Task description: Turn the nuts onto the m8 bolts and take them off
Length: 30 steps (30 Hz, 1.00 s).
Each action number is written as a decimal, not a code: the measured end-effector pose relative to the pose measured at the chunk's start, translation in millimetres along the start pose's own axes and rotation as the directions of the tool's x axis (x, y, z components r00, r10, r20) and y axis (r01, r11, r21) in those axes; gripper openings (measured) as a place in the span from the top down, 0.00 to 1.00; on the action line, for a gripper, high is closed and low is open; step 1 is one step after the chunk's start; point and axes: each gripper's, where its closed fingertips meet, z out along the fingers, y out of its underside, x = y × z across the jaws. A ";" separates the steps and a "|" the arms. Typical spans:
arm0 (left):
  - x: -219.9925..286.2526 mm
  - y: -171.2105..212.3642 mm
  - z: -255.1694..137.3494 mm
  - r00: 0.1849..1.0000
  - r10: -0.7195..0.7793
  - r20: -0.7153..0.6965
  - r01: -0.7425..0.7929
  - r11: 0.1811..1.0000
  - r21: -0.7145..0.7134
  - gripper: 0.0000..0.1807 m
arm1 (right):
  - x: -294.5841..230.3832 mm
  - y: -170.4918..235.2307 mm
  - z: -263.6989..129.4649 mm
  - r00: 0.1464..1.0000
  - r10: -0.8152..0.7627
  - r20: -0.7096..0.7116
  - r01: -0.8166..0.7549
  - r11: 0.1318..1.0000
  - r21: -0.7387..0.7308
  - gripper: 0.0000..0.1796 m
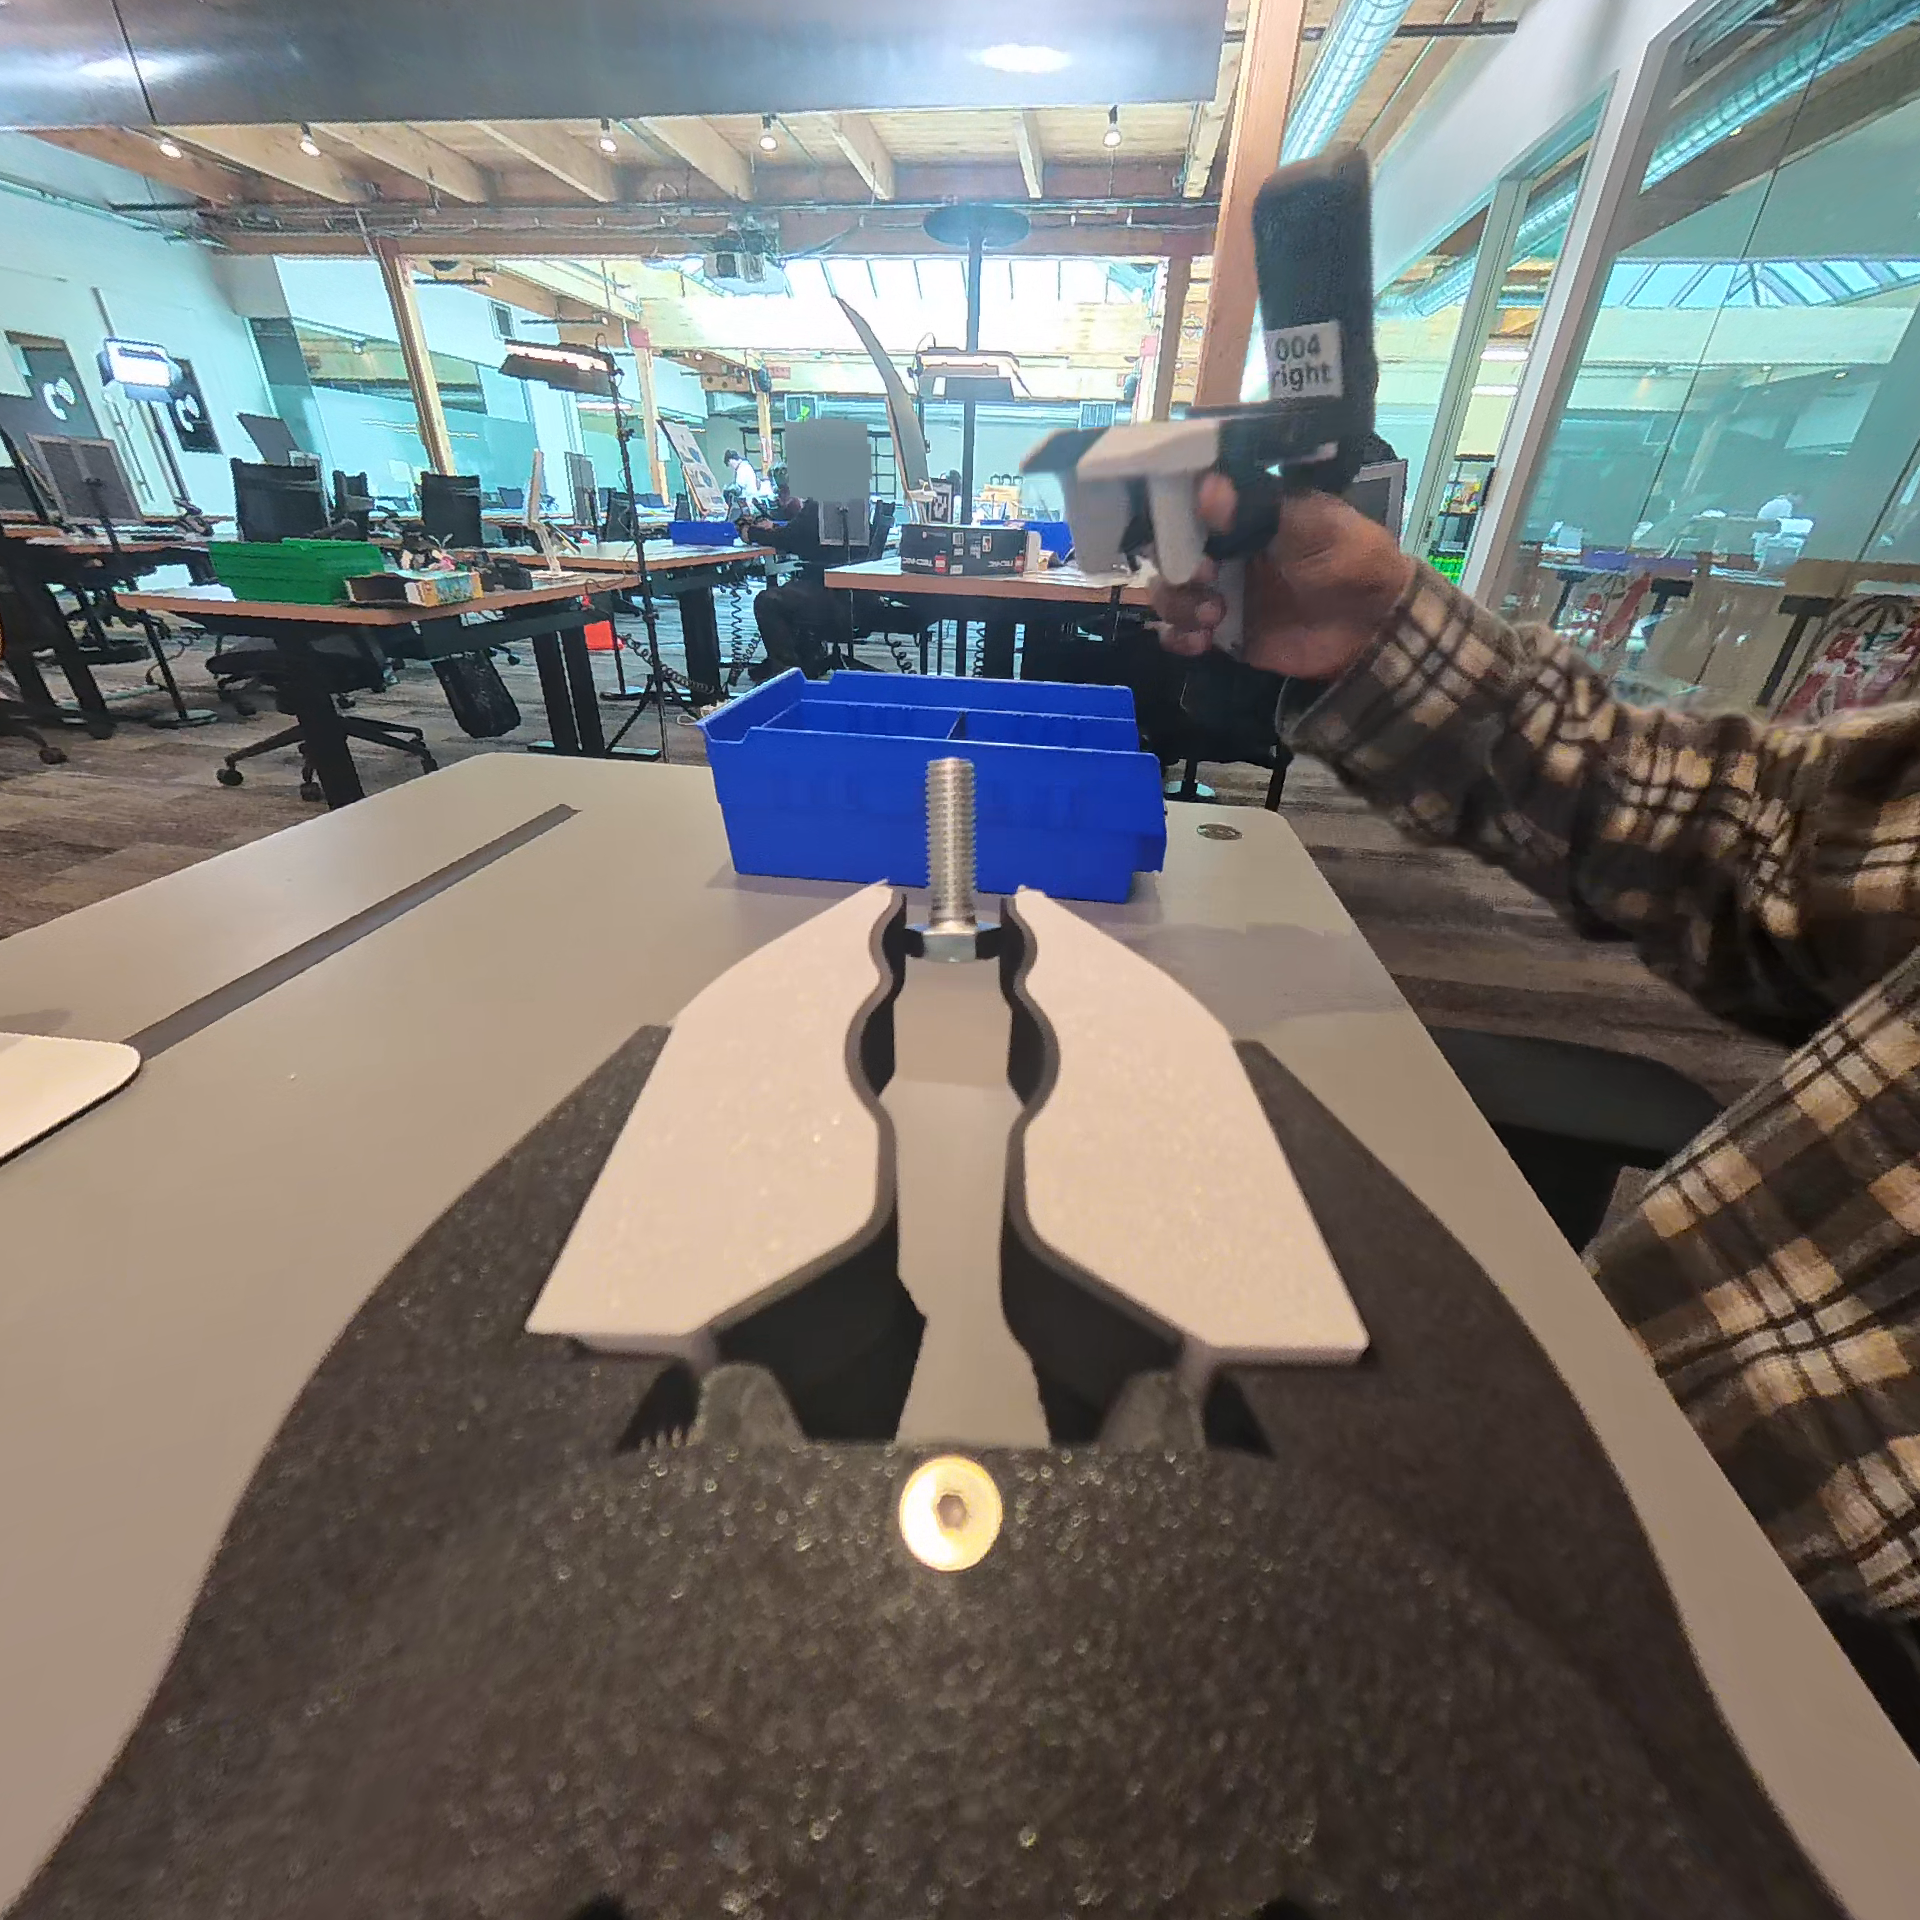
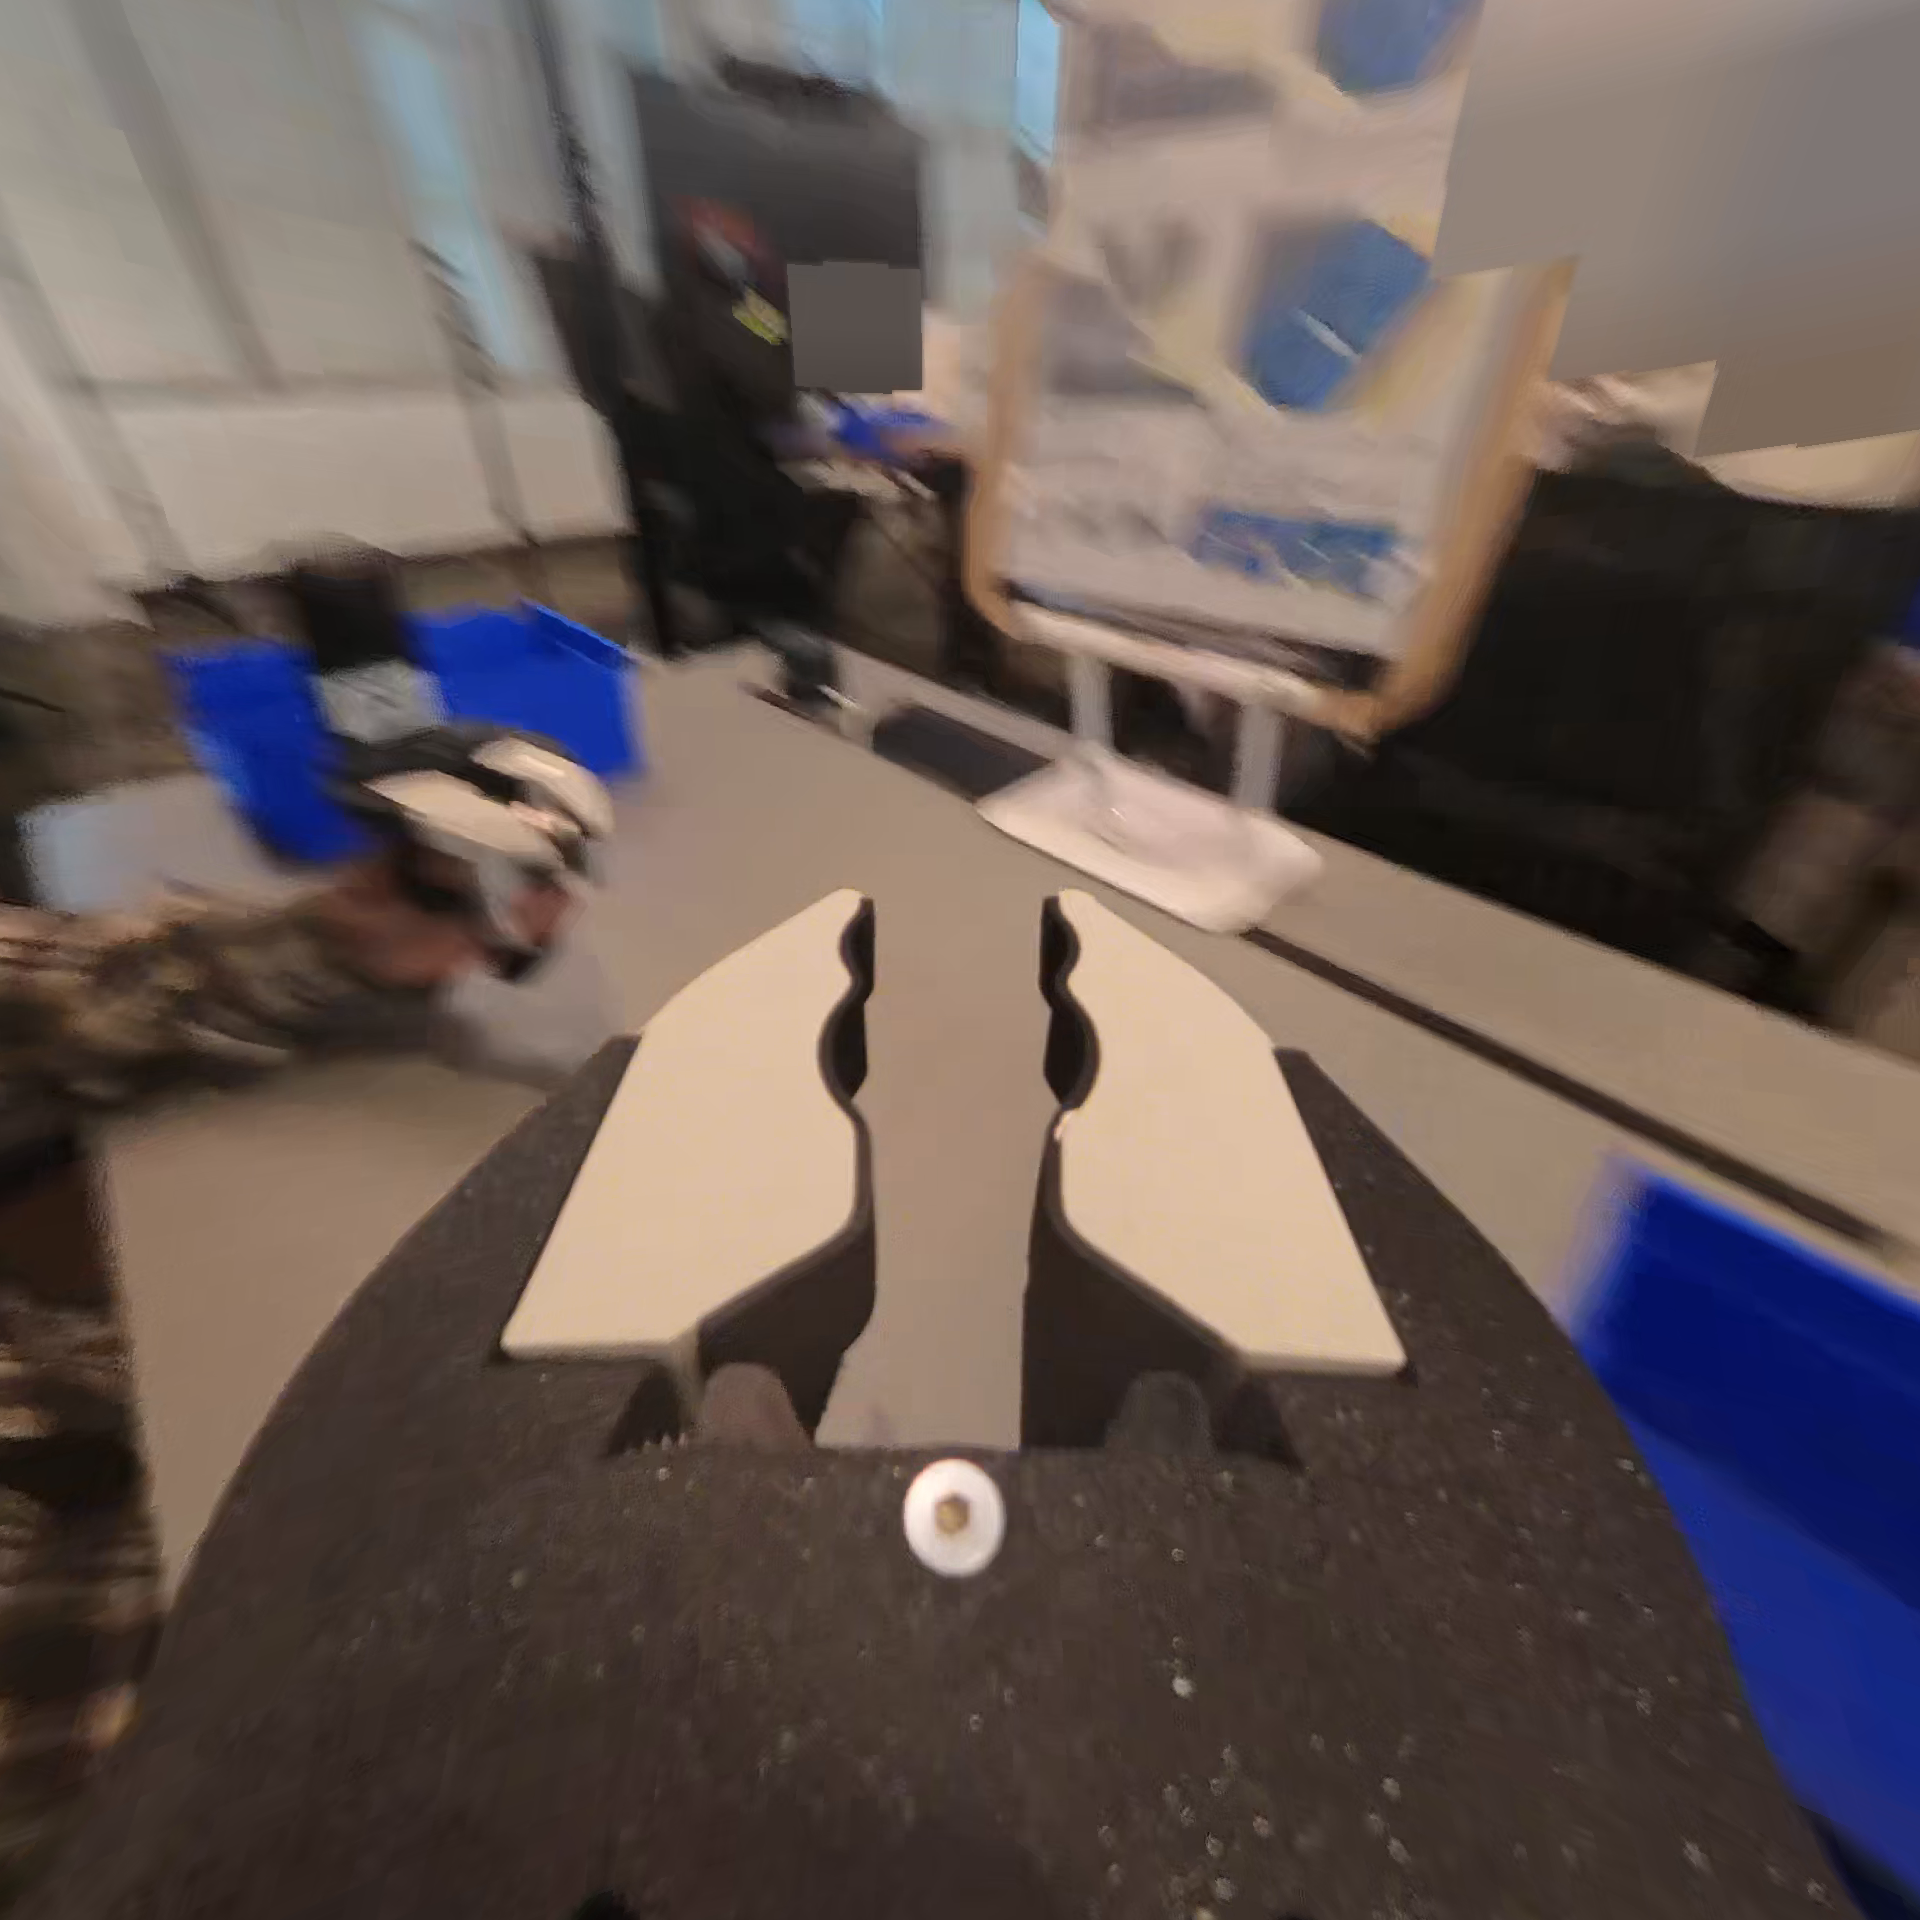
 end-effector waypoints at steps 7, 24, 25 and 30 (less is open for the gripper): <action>2.9 -3.2 -0.4 1.000 -0.004 -0.011 0.004 1.000 0.013 0.91 | -126.5 19.5 120.0 0.886 -0.005 0.464 -0.042 0.995 0.090 0.84; 14.6 -4.2 3.8 0.999 0.017 -0.048 -0.017 1.000 0.007 0.91 | -171.7 38.0 165.3 0.783 -0.033 0.621 0.026 0.999 0.021 0.96; 15.6 -5.2 3.8 0.998 0.021 -0.052 -0.020 1.000 0.013 0.91 | -172.3 37.0 164.2 0.779 -0.028 0.626 0.021 1.000 0.019 0.96; 16.9 -4.6 8.2 0.998 -0.003 -0.061 0.004 1.000 0.013 0.78 | -157.3 27.4 152.4 0.805 -0.023 0.592 0.013 1.000 0.021 0.96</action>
